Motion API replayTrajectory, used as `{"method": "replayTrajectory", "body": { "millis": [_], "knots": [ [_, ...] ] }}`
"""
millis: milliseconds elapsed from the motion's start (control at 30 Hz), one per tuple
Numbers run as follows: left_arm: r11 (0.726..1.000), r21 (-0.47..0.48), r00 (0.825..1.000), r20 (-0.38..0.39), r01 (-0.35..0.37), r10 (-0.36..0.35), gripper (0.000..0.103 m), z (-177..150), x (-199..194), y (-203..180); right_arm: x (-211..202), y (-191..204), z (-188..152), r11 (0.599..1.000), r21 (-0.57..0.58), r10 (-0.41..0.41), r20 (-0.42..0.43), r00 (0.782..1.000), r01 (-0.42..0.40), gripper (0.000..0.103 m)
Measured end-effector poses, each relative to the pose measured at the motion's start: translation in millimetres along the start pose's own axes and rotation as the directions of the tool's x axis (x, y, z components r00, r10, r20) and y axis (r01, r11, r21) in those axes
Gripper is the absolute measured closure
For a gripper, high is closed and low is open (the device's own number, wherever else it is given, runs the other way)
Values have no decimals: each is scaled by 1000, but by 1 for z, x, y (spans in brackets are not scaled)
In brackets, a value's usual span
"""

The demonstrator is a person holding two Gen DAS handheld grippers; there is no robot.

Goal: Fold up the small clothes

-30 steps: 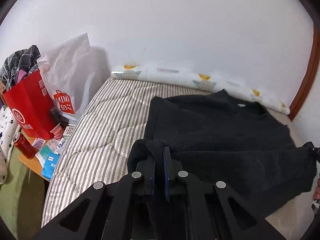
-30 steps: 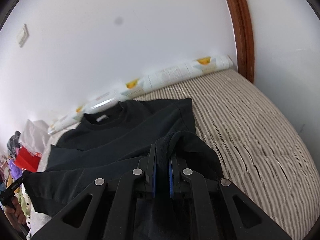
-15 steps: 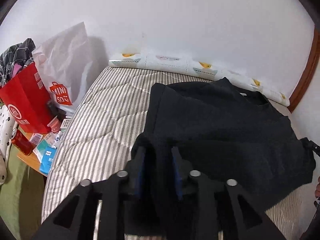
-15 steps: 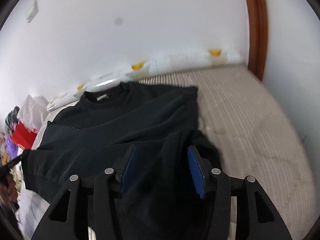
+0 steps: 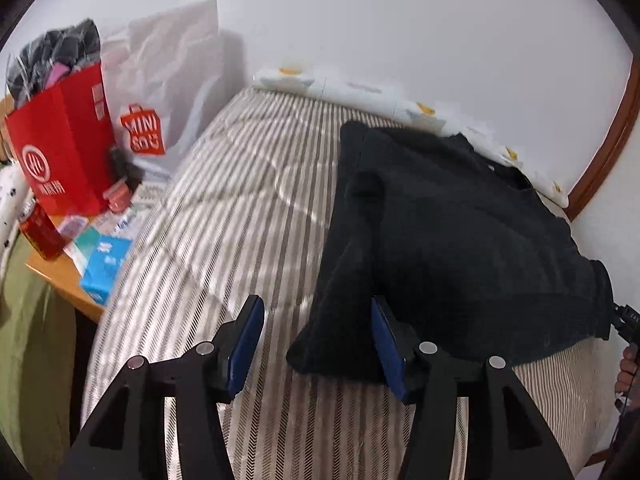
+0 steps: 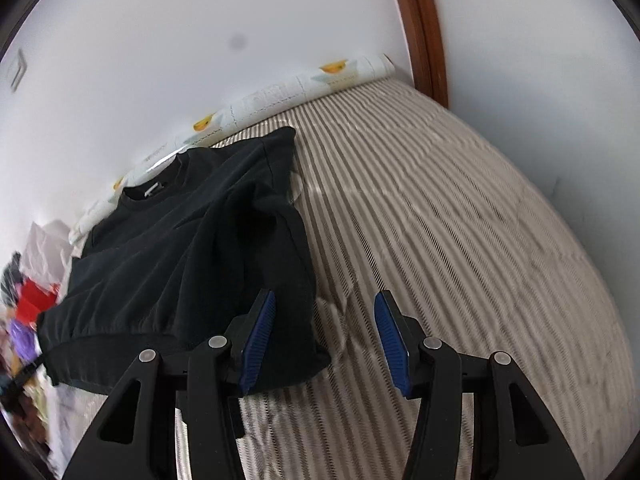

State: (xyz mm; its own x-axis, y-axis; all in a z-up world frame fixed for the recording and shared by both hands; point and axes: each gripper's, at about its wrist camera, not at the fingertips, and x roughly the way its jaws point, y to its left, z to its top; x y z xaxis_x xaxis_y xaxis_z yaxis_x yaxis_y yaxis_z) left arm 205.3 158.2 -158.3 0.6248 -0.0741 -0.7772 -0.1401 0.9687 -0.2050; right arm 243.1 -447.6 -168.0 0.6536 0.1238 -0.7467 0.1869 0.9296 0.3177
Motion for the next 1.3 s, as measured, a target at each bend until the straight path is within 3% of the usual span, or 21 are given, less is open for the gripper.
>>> {"method": "replayTrajectory", "body": {
  "millis": [200,367,467,533,600,733,933,1300],
  "knots": [
    [998,2,996,-59,61,-61,51,-4,18,-3,20,10,0,1000,10,10,-35,999,-9,52],
    [999,5,997,-52,51,-51,52,-5,24,-7,37,15,3,1000,10,23,-56,998,-23,55],
    [997,14,995,-59,80,-79,72,-6,23,-9,37,11,2,992,26,127,-59,990,-125,80],
    [995,6,993,-65,99,-98,87,-6,21,-11,35,12,2,990,21,137,-53,989,-136,85],
    [995,2,994,-60,96,-96,90,-7,18,-12,31,17,1,993,-15,119,-43,992,-120,89],
    [995,10,995,-44,95,-95,91,-10,5,-14,22,14,0,989,30,145,-46,988,-144,91],
    [995,49,996,-36,81,-80,91,-28,-17,-17,4,13,-13,991,10,131,-48,990,-131,92],
    [992,89,995,-42,92,-89,91,-87,-62,-14,-51,-1,-67,992,-57,110,-50,993,-113,92]
  ]
}}
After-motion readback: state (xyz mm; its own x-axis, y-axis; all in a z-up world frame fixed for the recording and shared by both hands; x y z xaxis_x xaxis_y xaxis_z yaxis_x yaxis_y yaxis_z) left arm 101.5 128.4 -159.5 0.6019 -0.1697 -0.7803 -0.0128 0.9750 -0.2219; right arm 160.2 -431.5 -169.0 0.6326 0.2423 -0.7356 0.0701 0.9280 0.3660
